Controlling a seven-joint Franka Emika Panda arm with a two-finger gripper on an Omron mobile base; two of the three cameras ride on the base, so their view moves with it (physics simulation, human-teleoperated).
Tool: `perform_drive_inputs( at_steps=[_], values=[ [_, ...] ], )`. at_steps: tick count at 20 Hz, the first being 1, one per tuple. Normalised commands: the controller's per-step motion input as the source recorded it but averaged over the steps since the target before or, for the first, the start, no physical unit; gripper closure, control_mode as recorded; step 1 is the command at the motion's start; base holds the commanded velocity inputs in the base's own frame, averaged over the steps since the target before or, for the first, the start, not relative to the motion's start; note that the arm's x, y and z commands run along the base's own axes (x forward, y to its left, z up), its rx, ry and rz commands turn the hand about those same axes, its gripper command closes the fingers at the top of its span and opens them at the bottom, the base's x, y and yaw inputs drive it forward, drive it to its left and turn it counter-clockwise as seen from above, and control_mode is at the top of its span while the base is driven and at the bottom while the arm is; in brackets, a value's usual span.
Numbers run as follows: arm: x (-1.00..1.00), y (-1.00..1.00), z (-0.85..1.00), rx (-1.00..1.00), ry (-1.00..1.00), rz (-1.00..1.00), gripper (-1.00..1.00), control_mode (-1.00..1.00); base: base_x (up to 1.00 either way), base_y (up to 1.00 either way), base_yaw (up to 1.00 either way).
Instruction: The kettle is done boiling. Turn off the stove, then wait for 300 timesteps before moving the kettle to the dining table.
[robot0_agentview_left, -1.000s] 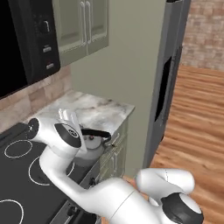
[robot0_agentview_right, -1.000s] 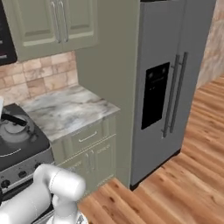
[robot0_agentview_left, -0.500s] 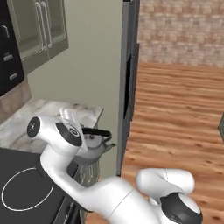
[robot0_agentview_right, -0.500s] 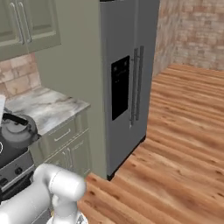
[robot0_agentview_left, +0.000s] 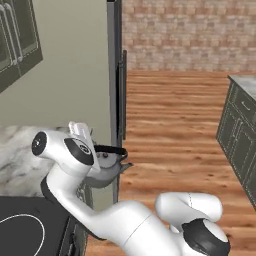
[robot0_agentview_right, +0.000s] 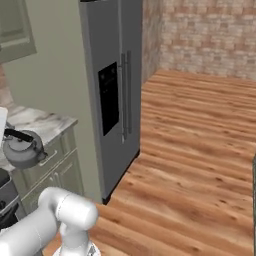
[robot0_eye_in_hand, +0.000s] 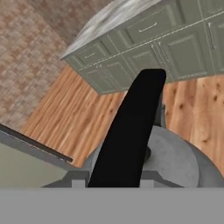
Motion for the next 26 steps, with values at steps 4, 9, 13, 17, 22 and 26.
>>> perform_drive_inputs(
  at_steps=[4, 9, 13, 17, 22, 26],
  values=[
    [0.00, 0.00, 0.00, 0.00, 0.00, 0.00, 1.00, 1.00, 0.11, -0.05, -0.33],
    [0.00, 0.00, 0.00, 0.00, 0.00, 0.00, 1.00, 1.00, 0.08, -0.05, -0.34],
    [0.00, 0.00, 0.00, 0.00, 0.00, 0.00, 1.00, 1.00, 0.01, -0.02, -0.37],
    [0.00, 0.00, 0.00, 0.00, 0.00, 0.00, 1.00, 1.00, 0.00, -0.04, -0.40],
    [0.00, 0.00, 0.00, 0.00, 0.00, 0.00, 1.00, 1.00, 0.00, -0.10, -0.41],
    [0.00, 0.00, 0.00, 0.00, 0.00, 0.00, 1.00, 1.00, 0.00, -0.10, -0.41]
  ],
)
